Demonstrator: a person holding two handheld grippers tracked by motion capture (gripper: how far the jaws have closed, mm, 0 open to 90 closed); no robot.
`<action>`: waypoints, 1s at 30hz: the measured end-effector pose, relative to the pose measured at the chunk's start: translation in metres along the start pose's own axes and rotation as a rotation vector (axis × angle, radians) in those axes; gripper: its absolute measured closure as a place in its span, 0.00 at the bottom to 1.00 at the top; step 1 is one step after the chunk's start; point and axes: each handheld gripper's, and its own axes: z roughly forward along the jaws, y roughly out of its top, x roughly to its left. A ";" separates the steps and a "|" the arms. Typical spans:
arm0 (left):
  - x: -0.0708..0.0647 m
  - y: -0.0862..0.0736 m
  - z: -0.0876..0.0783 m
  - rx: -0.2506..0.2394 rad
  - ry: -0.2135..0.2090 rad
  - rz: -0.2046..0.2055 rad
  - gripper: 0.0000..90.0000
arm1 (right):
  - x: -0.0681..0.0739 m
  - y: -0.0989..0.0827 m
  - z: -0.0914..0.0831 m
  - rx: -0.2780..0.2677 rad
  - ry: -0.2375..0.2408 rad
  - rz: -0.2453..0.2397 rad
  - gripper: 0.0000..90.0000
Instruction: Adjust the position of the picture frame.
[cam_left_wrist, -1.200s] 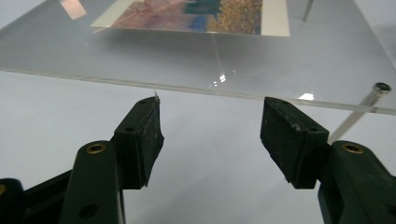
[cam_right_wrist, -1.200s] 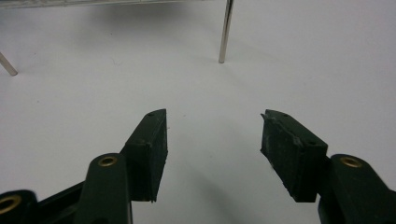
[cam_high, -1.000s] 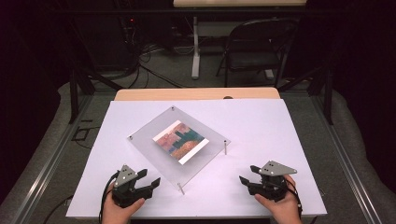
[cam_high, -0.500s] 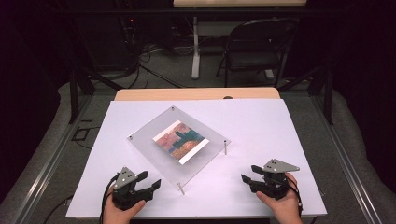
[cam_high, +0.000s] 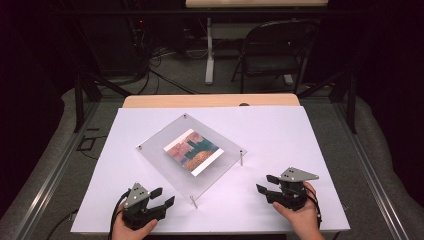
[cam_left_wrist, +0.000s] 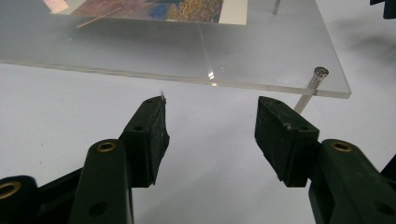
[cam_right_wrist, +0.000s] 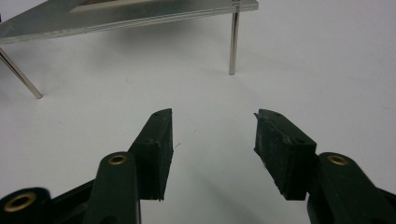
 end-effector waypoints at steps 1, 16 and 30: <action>0.000 0.000 0.000 0.001 -0.001 -0.003 0.49 | 0.000 0.000 0.001 -0.005 0.002 0.005 0.52; -0.013 -0.001 0.009 0.029 -0.042 0.000 0.57 | -0.005 0.006 0.010 -0.001 0.039 0.035 0.52; -0.035 -0.002 0.028 0.076 -0.086 0.033 0.66 | -0.008 0.006 0.009 -0.010 0.046 0.049 0.52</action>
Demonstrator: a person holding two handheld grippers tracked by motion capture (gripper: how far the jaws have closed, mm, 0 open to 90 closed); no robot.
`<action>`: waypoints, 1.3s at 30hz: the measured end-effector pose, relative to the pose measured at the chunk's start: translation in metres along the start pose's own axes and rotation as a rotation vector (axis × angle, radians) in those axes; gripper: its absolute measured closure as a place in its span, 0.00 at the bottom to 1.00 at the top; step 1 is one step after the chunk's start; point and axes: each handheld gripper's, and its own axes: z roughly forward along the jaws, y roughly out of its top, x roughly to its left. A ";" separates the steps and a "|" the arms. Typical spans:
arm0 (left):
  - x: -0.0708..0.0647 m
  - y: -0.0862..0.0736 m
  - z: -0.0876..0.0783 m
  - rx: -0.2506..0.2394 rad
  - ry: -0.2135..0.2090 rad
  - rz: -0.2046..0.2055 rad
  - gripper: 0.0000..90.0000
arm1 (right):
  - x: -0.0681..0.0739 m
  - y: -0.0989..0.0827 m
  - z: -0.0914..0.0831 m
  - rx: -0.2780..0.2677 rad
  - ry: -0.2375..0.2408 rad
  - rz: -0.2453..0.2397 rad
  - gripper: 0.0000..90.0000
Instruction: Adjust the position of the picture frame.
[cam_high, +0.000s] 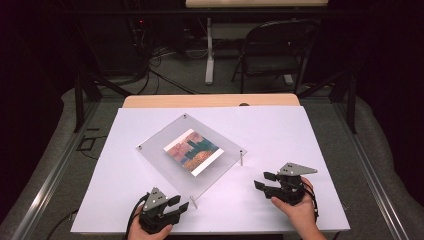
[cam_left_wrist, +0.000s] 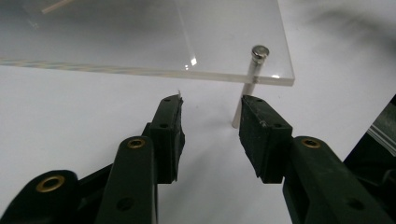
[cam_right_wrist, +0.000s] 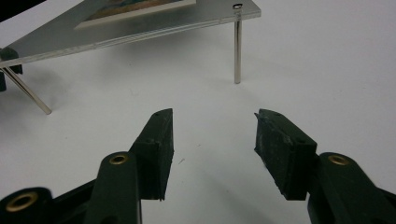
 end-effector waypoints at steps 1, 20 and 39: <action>-0.001 0.000 0.002 0.006 -0.004 0.002 0.67 | 0.000 0.000 0.000 0.001 0.000 0.002 0.51; -0.013 0.004 0.021 0.001 -0.033 -0.032 0.86 | -0.001 0.000 0.001 0.000 0.009 0.015 0.53; -0.015 0.005 0.024 0.020 -0.029 -0.028 0.94 | 0.002 0.024 0.009 -0.009 -0.034 -0.082 0.72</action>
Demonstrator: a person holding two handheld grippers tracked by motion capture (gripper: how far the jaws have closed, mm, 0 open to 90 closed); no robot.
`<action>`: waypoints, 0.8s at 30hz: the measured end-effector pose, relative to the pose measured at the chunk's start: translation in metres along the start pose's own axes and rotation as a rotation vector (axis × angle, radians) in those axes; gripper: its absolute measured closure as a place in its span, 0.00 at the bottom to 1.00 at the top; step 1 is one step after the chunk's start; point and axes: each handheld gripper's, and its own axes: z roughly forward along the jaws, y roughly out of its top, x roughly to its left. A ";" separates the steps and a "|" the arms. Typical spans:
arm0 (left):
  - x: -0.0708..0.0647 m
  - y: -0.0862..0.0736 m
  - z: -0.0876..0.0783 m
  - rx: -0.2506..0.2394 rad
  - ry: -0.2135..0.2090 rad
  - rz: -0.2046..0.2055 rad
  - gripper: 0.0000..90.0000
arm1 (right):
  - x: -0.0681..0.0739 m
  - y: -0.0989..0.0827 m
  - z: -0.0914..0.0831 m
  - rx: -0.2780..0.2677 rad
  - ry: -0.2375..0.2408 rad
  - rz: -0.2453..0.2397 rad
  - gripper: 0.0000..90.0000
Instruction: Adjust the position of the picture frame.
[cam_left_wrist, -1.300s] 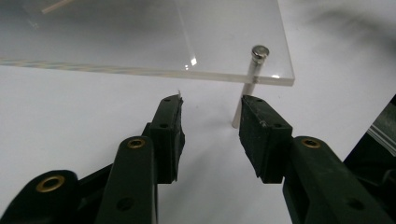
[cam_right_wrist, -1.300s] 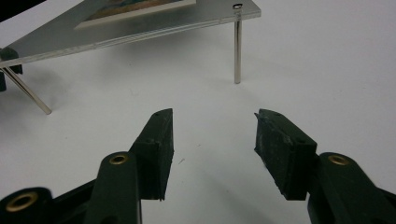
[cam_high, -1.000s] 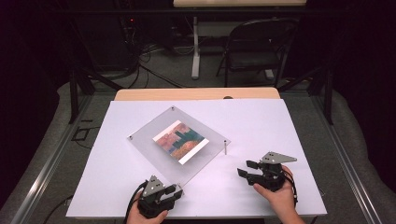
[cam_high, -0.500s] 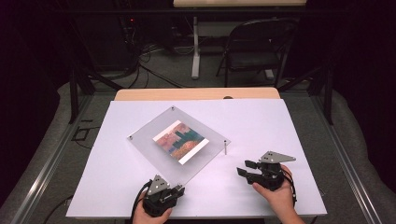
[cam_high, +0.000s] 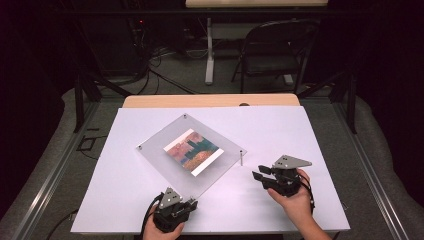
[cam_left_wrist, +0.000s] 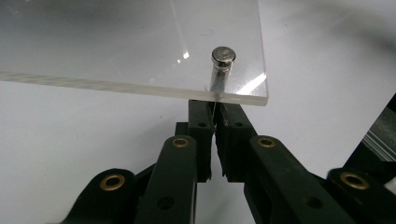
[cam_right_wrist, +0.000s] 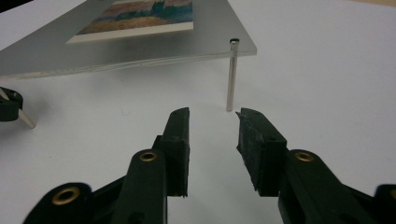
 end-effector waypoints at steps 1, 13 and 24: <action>0.000 0.000 0.000 0.000 -0.002 0.003 0.94 | -0.001 0.002 0.002 0.003 -0.007 -0.012 0.72; 0.001 0.000 0.000 0.001 -0.003 0.009 0.94 | -0.006 0.007 0.036 0.051 0.007 -0.013 0.78; 0.001 0.000 0.000 -0.001 -0.007 0.000 0.94 | -0.013 0.008 0.065 0.085 0.011 0.037 0.79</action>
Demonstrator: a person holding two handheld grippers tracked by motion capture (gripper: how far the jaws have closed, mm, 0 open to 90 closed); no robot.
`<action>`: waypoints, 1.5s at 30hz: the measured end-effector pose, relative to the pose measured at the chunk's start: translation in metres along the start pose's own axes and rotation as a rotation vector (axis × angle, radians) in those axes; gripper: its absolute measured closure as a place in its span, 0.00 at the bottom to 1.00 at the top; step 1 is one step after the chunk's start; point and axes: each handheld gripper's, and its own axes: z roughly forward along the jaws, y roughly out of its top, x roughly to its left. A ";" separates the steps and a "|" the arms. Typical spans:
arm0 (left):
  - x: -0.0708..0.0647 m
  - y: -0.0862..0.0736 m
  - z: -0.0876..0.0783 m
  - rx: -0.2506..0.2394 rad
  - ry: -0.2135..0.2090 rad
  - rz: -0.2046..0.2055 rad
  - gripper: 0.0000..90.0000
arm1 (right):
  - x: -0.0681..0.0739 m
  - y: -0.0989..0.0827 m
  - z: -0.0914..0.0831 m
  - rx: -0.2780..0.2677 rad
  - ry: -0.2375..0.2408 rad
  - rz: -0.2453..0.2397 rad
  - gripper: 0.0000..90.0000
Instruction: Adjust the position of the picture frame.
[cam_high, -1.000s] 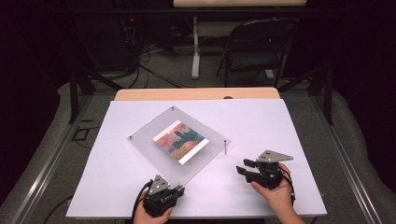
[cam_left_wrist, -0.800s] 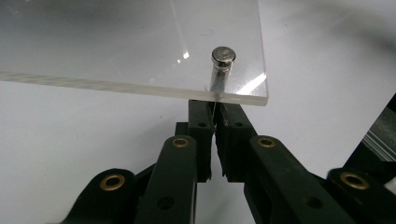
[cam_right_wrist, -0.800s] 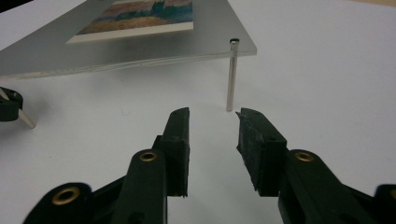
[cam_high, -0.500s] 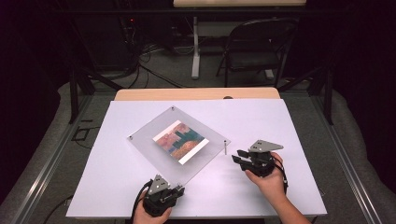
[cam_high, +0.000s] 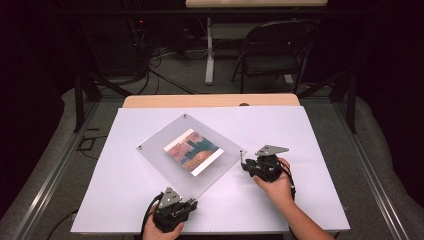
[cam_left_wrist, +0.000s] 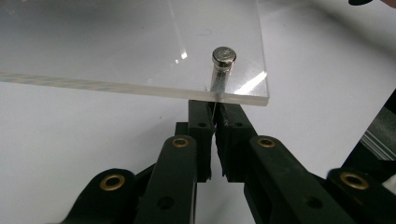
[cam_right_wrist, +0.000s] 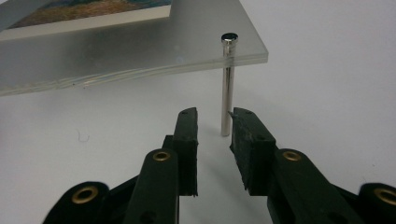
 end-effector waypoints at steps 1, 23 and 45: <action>0.000 0.000 0.000 0.000 0.000 0.000 0.94 | 0.000 0.001 0.001 0.000 0.003 0.000 0.79; 0.000 -0.001 0.000 -0.001 -0.005 -0.009 0.94 | -0.004 0.005 0.016 -0.027 -0.010 -0.005 0.89; 0.000 -0.001 0.000 -0.010 -0.003 -0.010 0.94 | -0.009 0.005 0.024 -0.024 0.000 -0.005 0.94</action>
